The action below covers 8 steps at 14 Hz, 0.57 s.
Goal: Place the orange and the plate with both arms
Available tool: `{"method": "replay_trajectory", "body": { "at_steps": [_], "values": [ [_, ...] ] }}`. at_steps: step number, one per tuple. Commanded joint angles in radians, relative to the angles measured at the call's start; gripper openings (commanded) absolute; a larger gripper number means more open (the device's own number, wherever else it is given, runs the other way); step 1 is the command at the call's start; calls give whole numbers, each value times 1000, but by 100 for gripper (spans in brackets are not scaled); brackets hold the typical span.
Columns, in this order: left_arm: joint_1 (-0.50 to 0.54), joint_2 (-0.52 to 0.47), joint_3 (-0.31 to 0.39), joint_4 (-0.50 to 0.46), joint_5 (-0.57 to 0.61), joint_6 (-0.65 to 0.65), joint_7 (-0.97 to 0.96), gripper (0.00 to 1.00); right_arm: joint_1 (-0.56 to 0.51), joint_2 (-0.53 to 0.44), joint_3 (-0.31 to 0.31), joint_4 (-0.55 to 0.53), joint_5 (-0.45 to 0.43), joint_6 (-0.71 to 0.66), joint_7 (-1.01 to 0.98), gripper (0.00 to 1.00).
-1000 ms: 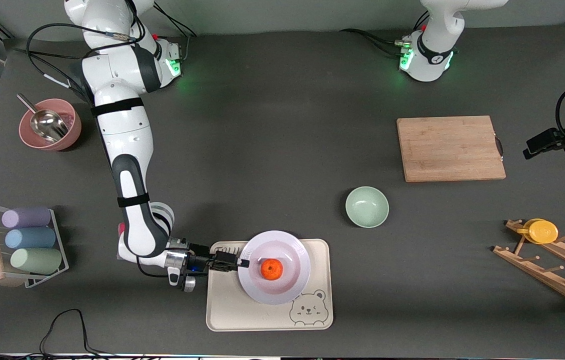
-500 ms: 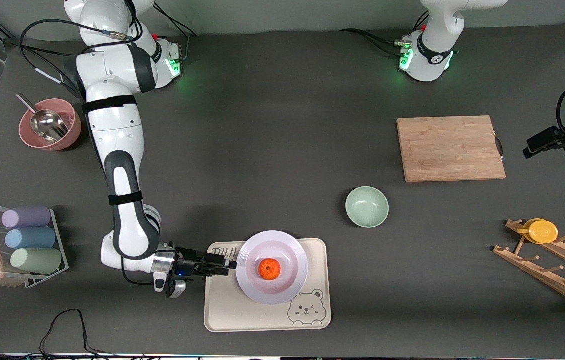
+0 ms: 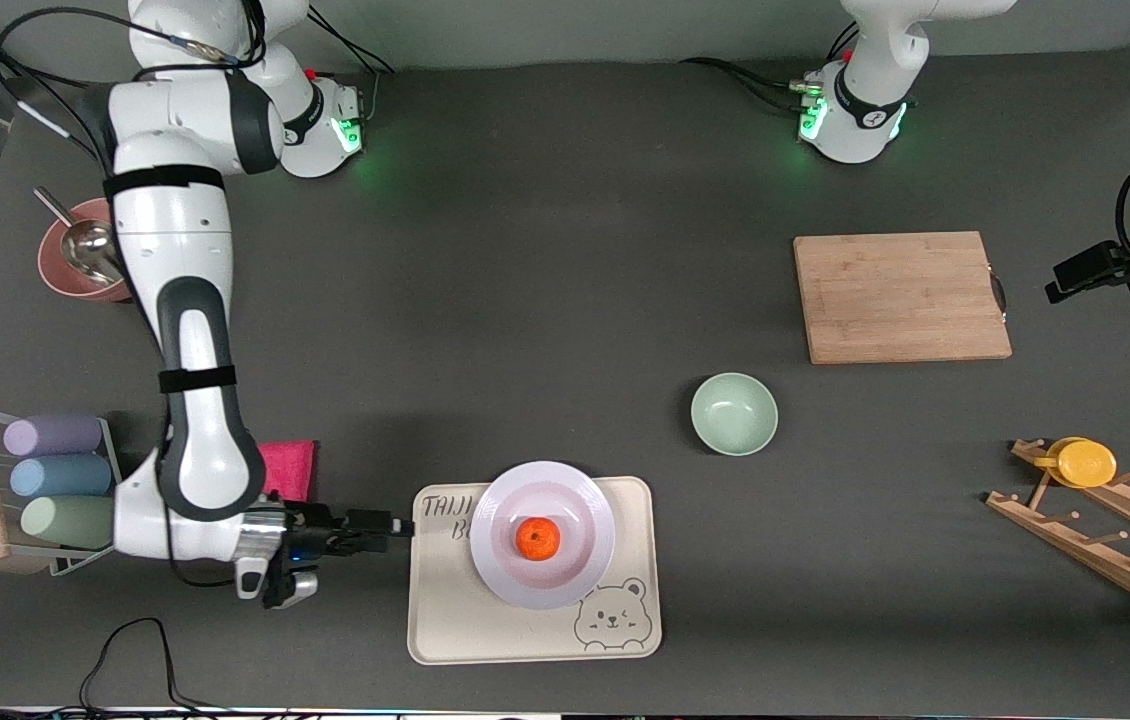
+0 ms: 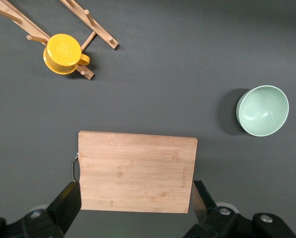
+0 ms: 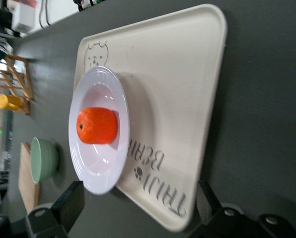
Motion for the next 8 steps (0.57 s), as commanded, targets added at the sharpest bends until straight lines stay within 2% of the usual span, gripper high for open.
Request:
{"method": "replay_trajectory", "body": {
  "at_steps": [1, 3, 4, 8],
  "values": [
    [-1, -10, -1, 12, -10, -25, -11, 100, -16, -120, -16, -58, -181, -71, 54, 100],
    [-1, -11, -3, 12, -8, -25, -15, 100, -19, -203, -29, -77, -355, -129, 102, 100],
    [-2, -11, -3, 12, -8, -25, -15, 100, -25, -260, -29, -110, -411, -151, 163, 100],
    [-7, -11, -8, 9, 12, -30, -8, 100, -39, -549, -15, -317, -685, -182, 263, 100]
  ]
}}
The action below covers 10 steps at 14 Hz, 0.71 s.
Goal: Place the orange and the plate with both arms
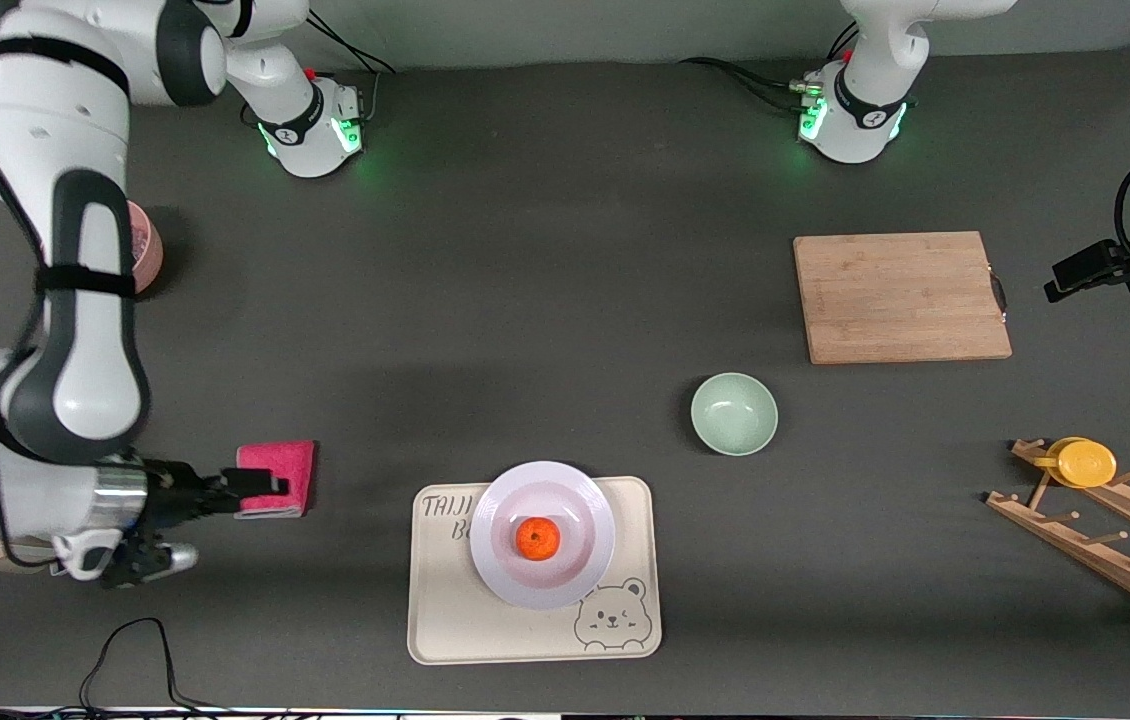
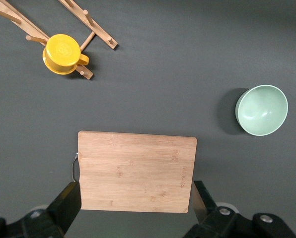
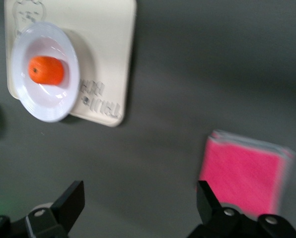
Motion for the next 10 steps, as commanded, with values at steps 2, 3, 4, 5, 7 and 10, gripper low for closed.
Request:
{"method": "replay_trajectory", "body": {
  "at_steps": [2, 3, 4, 5, 7, 10],
  "values": [
    [-6, -14, -3, 10, 17, -49, 0, 100, -7, -332, 59, -273, -262, 5, 129, 100],
    [-9, -20, -7, 10, 53, -59, -3, 100, -48, -395, 111, -314, -311, 2, 149, 100],
    [-9, -25, -24, 11, 86, -81, 0, 100, -94, -453, 172, -354, -357, 2, 167, 100],
    [-9, -37, -32, 10, 101, -88, 0, 100, -138, -502, 227, -382, -411, 2, 189, 100],
    [-8, -53, -32, 10, 106, -92, 0, 100, -189, -563, 292, -404, -470, -30, 218, 100],
    [-6, -82, -32, 8, 106, -108, 3, 100, -188, -601, 298, -402, -523, -67, 230, 100]
  ]
}}
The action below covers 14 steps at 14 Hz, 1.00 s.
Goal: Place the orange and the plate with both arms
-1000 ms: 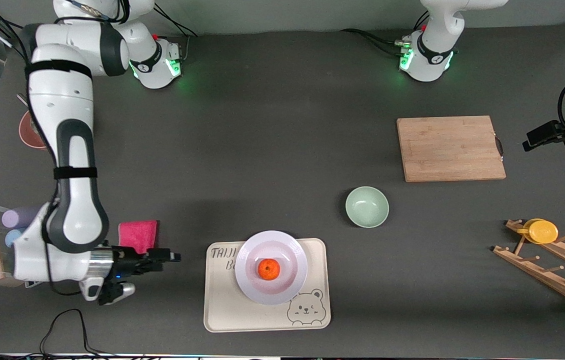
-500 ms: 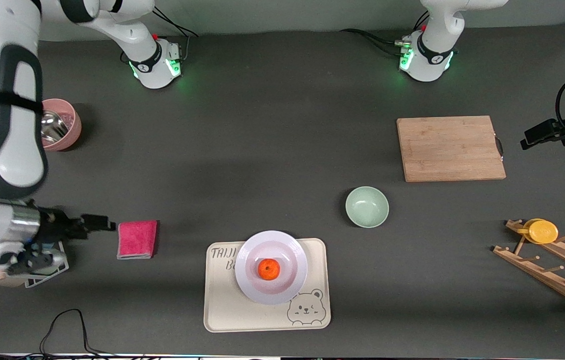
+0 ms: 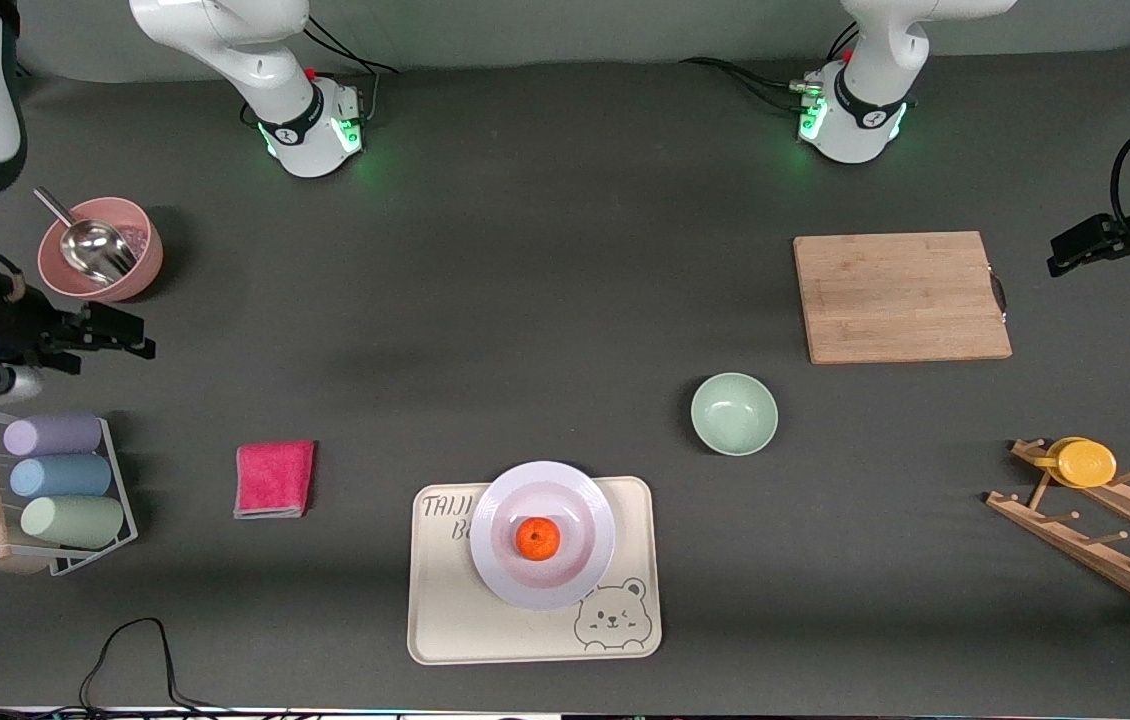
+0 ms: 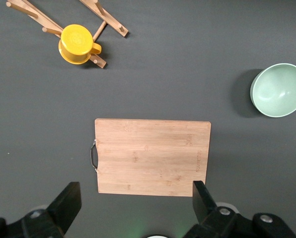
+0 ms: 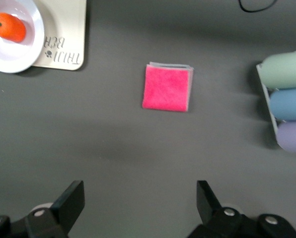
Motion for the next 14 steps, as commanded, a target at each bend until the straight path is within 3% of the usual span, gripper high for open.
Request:
{"method": "replay_trajectory", "body": {
  "at_steps": [1, 14],
  "values": [
    [-7, -38, 0, 1, 18, -25, 1, 100, -8, -39, 18, -32, -63, -16, 40, 100],
    [-10, -40, -29, -11, 20, 2, 3, 100, -5, -63, 12, -28, -92, -50, 98, 100]
  ]
}}
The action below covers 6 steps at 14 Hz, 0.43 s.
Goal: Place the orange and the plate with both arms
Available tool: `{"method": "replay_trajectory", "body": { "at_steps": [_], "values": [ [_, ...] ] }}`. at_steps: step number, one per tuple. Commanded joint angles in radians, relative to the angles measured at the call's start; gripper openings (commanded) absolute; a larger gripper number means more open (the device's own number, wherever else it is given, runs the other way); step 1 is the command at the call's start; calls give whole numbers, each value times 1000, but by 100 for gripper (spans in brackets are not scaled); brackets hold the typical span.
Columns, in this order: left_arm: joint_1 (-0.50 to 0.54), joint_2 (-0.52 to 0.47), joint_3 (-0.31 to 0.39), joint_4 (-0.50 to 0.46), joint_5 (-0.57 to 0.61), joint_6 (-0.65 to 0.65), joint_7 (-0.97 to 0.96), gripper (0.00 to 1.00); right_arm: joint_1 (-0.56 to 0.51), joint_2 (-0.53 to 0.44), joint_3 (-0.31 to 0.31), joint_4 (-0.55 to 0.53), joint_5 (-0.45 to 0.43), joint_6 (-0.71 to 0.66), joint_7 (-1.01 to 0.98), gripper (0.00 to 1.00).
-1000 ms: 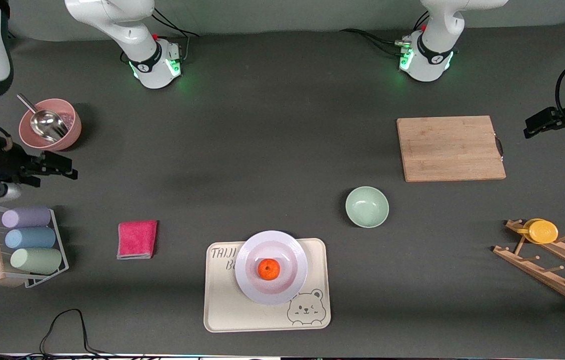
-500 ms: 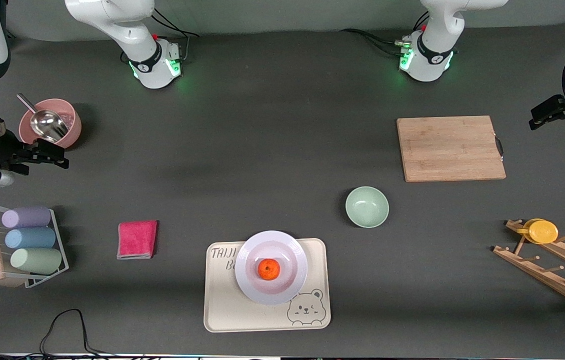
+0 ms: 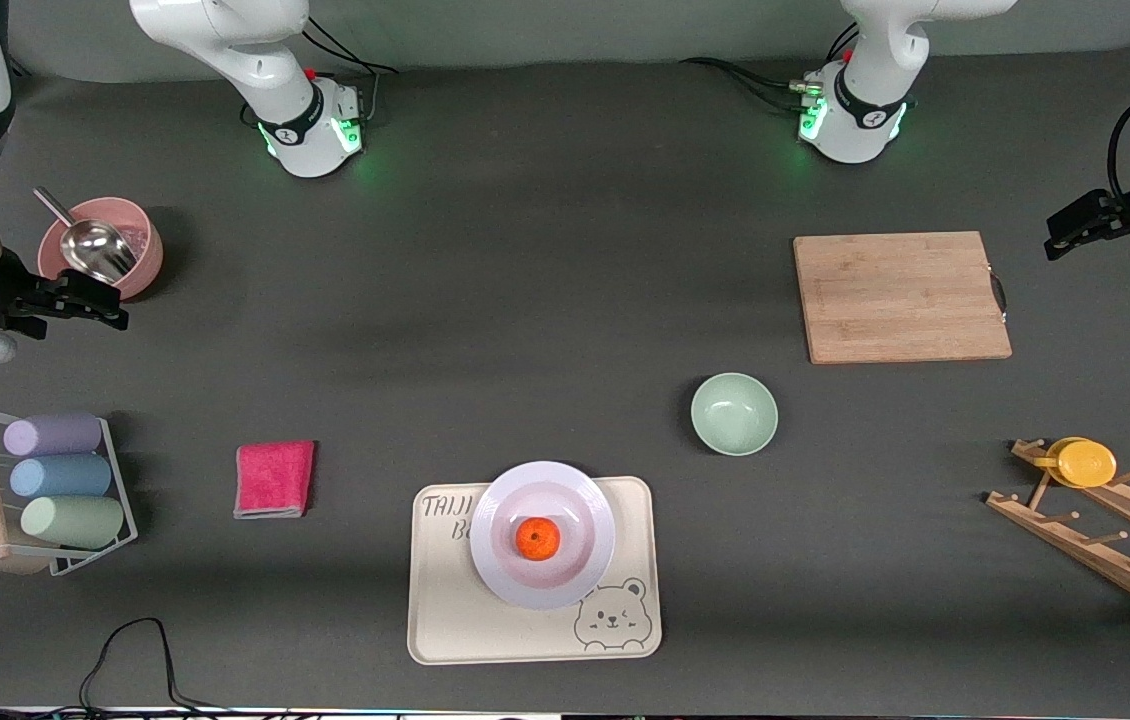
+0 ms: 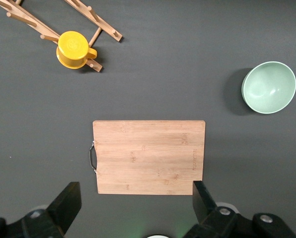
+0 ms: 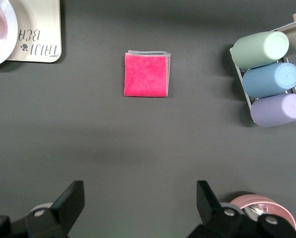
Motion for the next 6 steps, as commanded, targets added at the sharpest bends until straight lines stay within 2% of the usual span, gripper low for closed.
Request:
{"method": "replay_trajectory", "body": {
  "at_steps": [1, 6],
  "values": [
    [-9, -9, 2, -8, 17, 8, 2, 100, -3, -20, 9, -15, -24, -12, 31, 100],
    [-8, -6, 2, -15, 15, 15, 2, 100, -8, -17, 7, -14, -22, -12, 28, 100]
  ]
}}
